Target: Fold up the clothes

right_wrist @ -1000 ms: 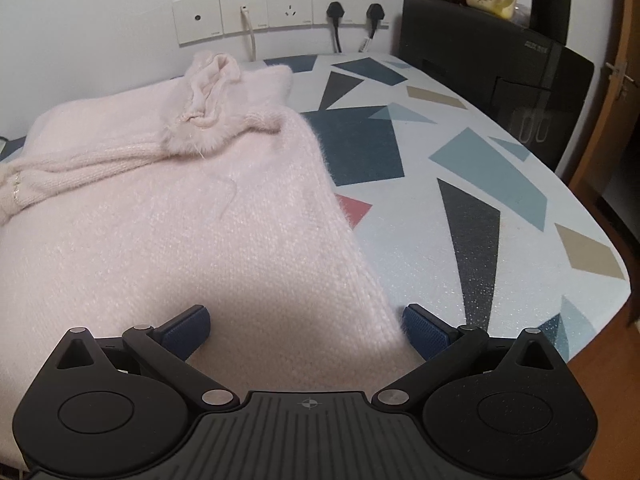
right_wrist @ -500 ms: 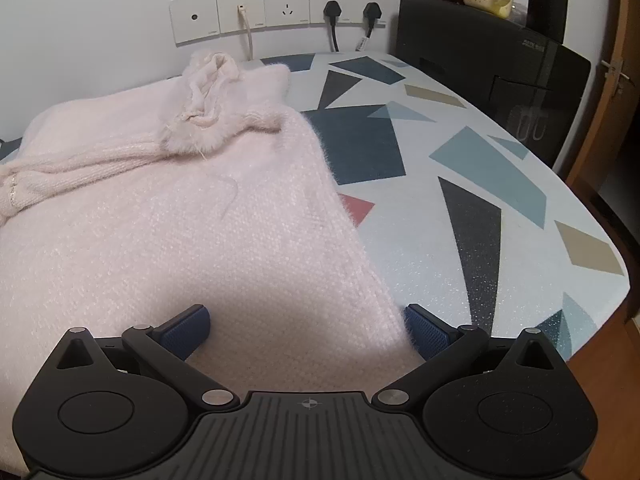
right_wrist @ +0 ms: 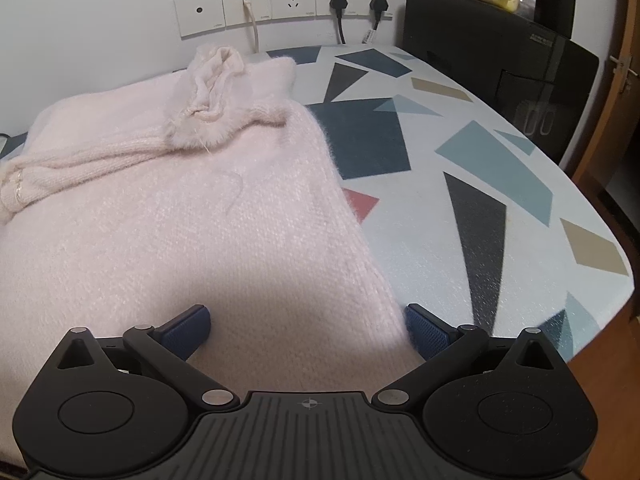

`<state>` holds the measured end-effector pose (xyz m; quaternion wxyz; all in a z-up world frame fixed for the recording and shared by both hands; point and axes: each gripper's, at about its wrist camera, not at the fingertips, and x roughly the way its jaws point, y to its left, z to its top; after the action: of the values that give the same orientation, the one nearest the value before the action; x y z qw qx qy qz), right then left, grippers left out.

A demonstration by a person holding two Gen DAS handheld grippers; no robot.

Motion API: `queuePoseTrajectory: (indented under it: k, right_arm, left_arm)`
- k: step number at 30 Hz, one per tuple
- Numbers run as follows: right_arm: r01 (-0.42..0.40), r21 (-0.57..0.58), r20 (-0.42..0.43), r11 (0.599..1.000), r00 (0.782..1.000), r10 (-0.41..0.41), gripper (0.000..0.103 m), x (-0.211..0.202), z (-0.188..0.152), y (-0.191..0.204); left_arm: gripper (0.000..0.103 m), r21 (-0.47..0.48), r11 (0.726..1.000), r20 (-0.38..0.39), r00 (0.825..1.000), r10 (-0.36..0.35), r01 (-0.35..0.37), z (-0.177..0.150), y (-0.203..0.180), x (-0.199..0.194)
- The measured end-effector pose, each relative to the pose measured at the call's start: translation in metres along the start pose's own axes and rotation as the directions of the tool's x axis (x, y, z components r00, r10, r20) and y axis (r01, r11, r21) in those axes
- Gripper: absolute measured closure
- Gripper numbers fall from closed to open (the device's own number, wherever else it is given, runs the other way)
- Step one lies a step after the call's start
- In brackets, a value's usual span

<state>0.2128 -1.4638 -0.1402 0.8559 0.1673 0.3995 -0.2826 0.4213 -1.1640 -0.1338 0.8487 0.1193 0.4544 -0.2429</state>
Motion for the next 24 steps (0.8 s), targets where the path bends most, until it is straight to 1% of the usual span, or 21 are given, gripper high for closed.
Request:
queuePoseTrajectory:
  k: [5,7,9,11,12,13,14,16,19,20,21,22,23,24]
  right_arm:
    - [0.006,-0.002,0.016,1.000,1.000,-0.006,0.001,-0.003,-0.005,0.000]
    - [0.008,0.004,0.012,1.000,1.000,-0.008,0.001,-0.002,-0.003,0.002]
    - [0.003,0.002,0.016,1.000,1.000,-0.003,0.008,-0.003,-0.002,0.004]
    - [-0.011,-0.012,0.027,1.000,1.000,0.012,0.021,-0.004,-0.002,0.007]
    - [-0.019,-0.019,0.030,1.000,0.999,0.020,0.024,-0.005,-0.001,0.009]
    - [-0.027,-0.026,0.032,0.999,0.999,0.027,0.029,-0.006,0.000,0.011]
    - [-0.033,-0.030,0.033,0.999,0.999,0.034,0.032,-0.006,0.001,0.011]
    - [-0.042,-0.032,0.031,0.999,0.999,0.043,0.034,-0.006,0.002,0.011]
    - [-0.051,-0.036,0.028,0.998,0.998,0.052,0.035,-0.007,0.002,0.008]
    - [-0.051,-0.037,0.027,0.998,0.998,0.052,0.033,-0.007,0.002,0.007]
    - [-0.042,-0.027,0.023,0.999,0.999,0.043,0.029,-0.007,0.001,0.006]
    - [-0.030,-0.011,0.020,0.999,0.999,0.030,0.021,-0.007,0.000,0.003]
    - [-0.030,-0.001,0.025,1.000,0.999,0.030,0.021,-0.008,-0.001,0.000]
    - [-0.030,0.006,0.029,1.000,0.999,0.030,0.020,-0.008,-0.003,-0.002]
  left_arm:
    - [0.000,-0.012,1.000,0.021,1.000,0.012,-0.012,-0.018,-0.009,-0.010]
    - [0.001,-0.021,1.000,0.023,1.000,0.016,-0.016,-0.019,-0.011,-0.011]
    - [0.003,-0.021,1.000,0.018,1.000,0.012,-0.012,-0.016,-0.011,-0.011]
    - [0.006,-0.013,1.000,0.016,1.000,0.002,-0.002,-0.013,-0.011,-0.010]
    - [0.008,-0.007,1.000,0.018,1.000,-0.003,0.003,-0.012,-0.011,-0.009]
    - [0.009,-0.002,1.000,0.020,1.000,-0.006,0.006,-0.011,-0.012,-0.009]
    - [0.011,0.003,1.000,0.022,1.000,-0.009,0.009,-0.011,-0.013,-0.009]
    - [0.015,0.012,1.000,0.026,1.000,-0.015,0.015,-0.011,-0.015,-0.010]
    - [0.017,0.018,1.000,0.026,0.999,-0.019,0.019,-0.011,-0.016,-0.011]
    - [0.017,0.020,1.000,0.023,1.000,-0.019,0.019,-0.011,-0.015,-0.012]
    - [0.014,0.021,1.000,0.019,1.000,-0.017,0.016,-0.011,-0.014,-0.012]
    - [0.011,0.021,1.000,0.016,1.000,-0.014,0.014,-0.012,-0.014,-0.012]
    - [0.000,0.018,1.000,0.016,1.000,-0.012,0.012,-0.012,-0.012,-0.011]
    - [0.000,0.016,1.000,0.017,1.000,-0.010,0.010,-0.013,-0.011,-0.011]
